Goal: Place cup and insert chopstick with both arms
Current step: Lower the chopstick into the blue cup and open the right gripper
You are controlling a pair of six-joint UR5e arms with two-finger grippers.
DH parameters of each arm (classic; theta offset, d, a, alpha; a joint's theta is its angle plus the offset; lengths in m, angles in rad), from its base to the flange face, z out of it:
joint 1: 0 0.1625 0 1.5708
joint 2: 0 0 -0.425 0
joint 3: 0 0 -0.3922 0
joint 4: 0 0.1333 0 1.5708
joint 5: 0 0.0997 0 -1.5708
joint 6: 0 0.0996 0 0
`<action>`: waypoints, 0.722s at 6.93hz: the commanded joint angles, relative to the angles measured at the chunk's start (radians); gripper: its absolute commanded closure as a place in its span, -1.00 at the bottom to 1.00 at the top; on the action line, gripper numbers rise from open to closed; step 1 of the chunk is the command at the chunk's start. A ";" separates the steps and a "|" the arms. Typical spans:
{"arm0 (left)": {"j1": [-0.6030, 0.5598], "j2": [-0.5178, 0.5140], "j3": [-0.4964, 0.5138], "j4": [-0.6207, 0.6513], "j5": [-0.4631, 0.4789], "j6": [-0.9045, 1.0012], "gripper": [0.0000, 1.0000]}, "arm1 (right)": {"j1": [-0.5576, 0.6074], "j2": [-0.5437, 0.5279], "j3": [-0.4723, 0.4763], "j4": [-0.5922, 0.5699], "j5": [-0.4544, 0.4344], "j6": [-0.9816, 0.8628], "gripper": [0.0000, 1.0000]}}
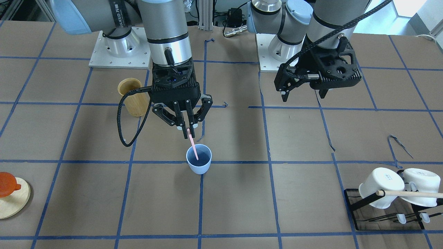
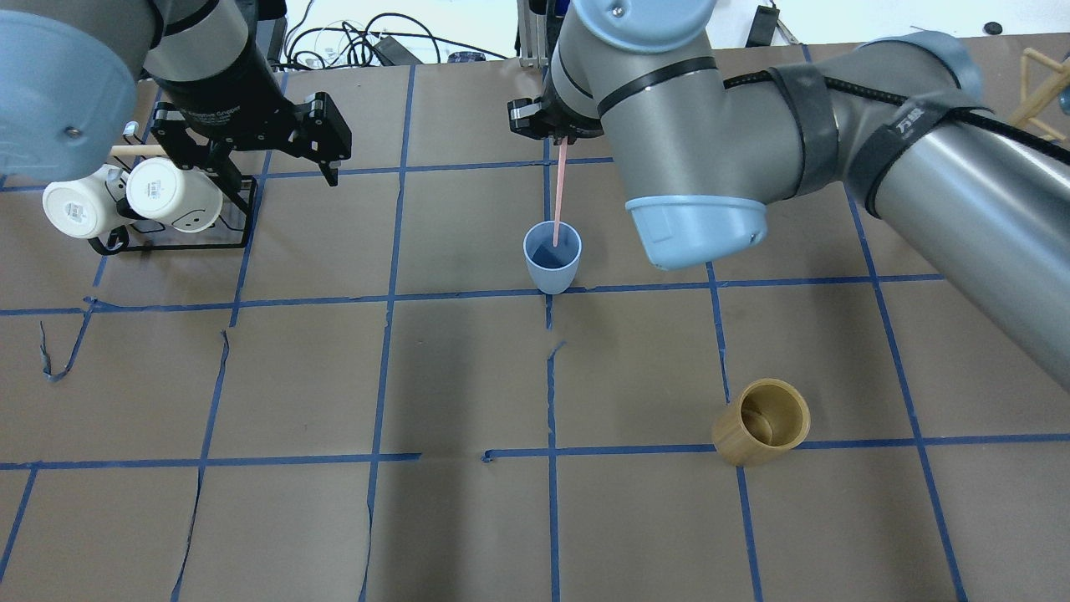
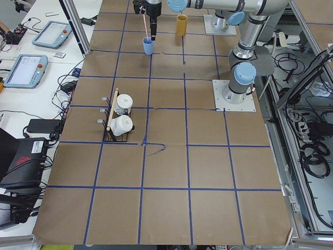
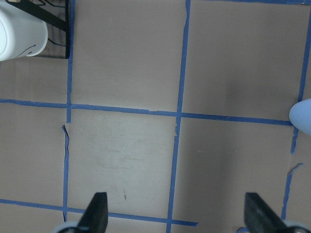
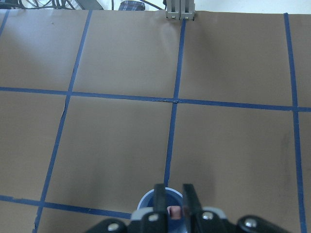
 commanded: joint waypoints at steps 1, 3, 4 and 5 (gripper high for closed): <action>0.002 0.002 -0.001 -0.001 0.003 -0.009 -1.00 | -0.002 -0.005 0.026 -0.041 -0.015 0.000 -0.82; 0.001 0.004 -0.008 -0.001 -0.001 -0.009 -1.00 | -0.008 -0.034 0.011 0.080 -0.015 -0.004 -1.00; 0.002 0.004 -0.008 0.001 -0.002 -0.009 -1.00 | -0.023 -0.073 -0.028 0.265 -0.006 -0.003 -1.00; 0.002 0.004 -0.008 0.001 -0.002 -0.009 -1.00 | -0.032 -0.090 -0.064 0.360 -0.006 -0.001 -1.00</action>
